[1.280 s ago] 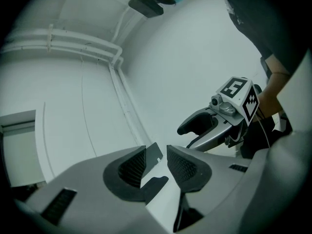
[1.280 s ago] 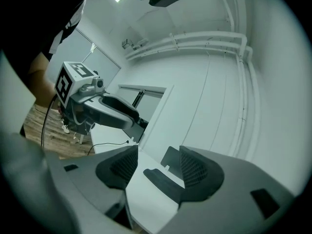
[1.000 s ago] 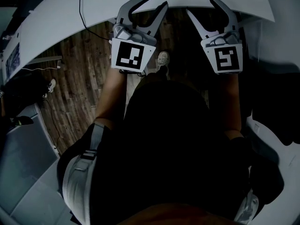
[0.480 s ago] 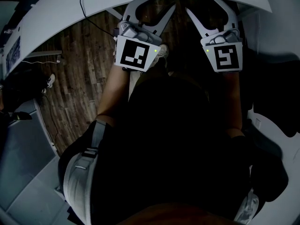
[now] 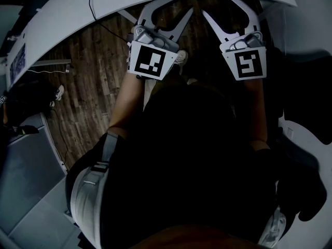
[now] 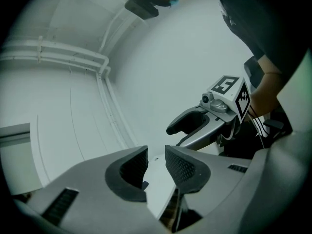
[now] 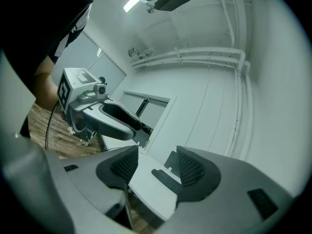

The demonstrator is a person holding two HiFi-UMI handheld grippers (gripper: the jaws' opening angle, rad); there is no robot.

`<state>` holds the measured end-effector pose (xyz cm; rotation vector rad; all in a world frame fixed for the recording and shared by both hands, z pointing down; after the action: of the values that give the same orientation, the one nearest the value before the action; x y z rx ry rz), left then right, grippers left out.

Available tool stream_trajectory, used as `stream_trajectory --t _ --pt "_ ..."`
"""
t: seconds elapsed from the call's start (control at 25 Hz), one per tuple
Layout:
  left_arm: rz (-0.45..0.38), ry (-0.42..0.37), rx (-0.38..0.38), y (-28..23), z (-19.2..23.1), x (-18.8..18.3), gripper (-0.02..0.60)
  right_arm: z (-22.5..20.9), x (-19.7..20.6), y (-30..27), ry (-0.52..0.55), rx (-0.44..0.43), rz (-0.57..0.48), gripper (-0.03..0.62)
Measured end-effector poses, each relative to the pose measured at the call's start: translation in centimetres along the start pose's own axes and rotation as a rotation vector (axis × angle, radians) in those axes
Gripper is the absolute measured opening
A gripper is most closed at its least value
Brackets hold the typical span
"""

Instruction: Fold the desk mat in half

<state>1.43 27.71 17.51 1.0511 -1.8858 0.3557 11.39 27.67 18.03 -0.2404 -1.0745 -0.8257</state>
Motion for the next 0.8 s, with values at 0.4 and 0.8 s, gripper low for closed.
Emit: stream_trajectory --t 0.4,0.8 --pt "-0.04 0.018 0.005 1.1 -0.7 -1.1 0.014 1.6 -1.7 0.3 -0.002 -0.052 -0.033 0.029" --pt "-0.037 0.024 -0.002 0.3 -1.8 -1.0 0.014 1.2 -1.3 1.6 0.046 -0.027 -0.016 0.029"
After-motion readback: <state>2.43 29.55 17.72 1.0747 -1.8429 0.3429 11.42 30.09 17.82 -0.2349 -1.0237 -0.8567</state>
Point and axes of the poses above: the fingertips, and each gripper's own axes: y backward along the fingers, z to its left, x out of its underside, the point moved 4 cm from there along y, backward along the fingers, and after that the axes turned 13 degrees about -z, right-handed, at the moved point
